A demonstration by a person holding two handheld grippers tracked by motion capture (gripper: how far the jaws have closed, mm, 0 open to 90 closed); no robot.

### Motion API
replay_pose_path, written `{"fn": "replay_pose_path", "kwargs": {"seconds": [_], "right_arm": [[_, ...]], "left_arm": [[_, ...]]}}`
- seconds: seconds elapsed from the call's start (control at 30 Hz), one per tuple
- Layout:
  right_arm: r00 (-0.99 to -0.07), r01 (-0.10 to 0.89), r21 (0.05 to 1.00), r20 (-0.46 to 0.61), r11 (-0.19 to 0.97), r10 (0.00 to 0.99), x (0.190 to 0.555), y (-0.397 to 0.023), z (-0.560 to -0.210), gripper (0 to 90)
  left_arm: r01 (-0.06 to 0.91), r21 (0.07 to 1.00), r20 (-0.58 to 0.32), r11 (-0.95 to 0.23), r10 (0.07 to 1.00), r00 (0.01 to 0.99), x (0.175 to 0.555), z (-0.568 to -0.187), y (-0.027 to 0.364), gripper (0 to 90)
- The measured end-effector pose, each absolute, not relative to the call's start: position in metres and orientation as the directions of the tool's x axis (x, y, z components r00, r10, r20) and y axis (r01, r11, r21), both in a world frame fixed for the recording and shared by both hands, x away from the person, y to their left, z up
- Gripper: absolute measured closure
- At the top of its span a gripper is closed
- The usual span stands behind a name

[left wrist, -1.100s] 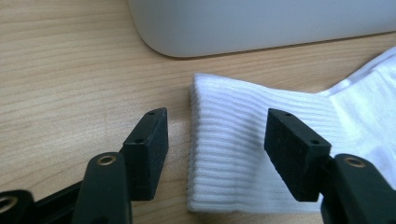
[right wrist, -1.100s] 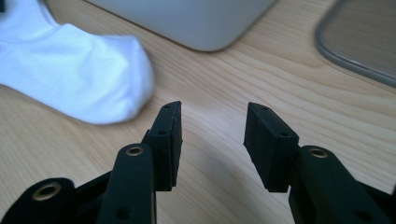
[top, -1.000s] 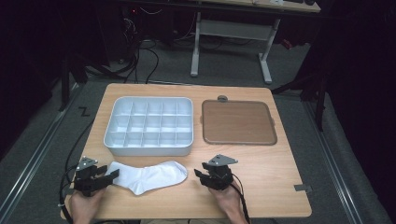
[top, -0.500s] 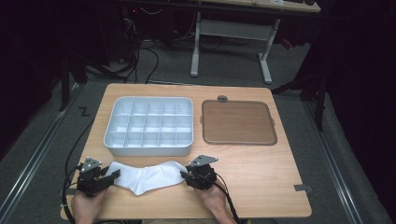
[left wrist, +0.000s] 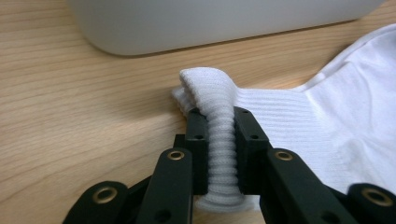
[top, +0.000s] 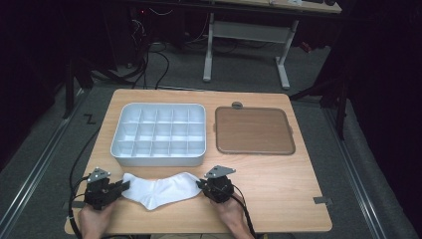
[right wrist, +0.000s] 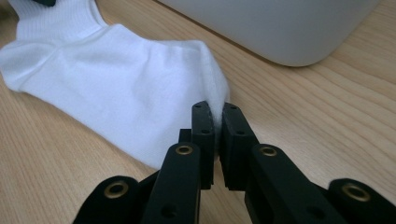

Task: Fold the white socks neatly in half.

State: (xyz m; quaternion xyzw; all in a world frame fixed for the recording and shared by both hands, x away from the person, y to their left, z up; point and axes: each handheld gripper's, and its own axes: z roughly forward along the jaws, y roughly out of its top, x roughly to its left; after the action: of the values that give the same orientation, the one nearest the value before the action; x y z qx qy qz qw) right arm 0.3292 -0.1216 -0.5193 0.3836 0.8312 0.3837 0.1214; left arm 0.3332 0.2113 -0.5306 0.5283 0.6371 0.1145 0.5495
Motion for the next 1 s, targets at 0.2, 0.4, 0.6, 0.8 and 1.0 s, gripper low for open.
{"fn": "replay_pose_path", "kwargs": {"seconds": [0.2,0.4,0.6,0.8,1.0], "right_arm": [[-0.651,0.553,0.738,0.094,0.387,0.753,0.326,-0.142,-0.516,85.9],[-0.610,0.572,0.731,0.076,0.372,0.789,0.321,-0.165,-0.516,85.9],[-0.556,0.593,0.724,0.054,0.351,0.829,0.317,-0.189,-0.514,85.9],[-0.507,0.609,0.721,0.034,0.330,0.861,0.312,-0.211,-0.512,85.9],[-0.477,0.623,0.714,0.023,0.320,0.879,0.311,-0.225,-0.514,85.8]], "left_arm": [[0.553,0.713,-0.609,0.430,0.771,0.185,0.333,-0.525,0.193,78.9],[0.575,0.704,-0.623,0.417,0.752,0.217,0.336,-0.522,0.171,79.2],[0.585,0.708,-0.627,0.396,0.733,0.263,0.337,-0.518,0.144,79.2],[0.603,0.715,-0.614,0.354,0.730,0.300,0.339,-0.520,0.120,79.1],[0.609,0.713,-0.621,0.348,0.717,0.317,0.339,-0.521,0.106,79.1]]}}
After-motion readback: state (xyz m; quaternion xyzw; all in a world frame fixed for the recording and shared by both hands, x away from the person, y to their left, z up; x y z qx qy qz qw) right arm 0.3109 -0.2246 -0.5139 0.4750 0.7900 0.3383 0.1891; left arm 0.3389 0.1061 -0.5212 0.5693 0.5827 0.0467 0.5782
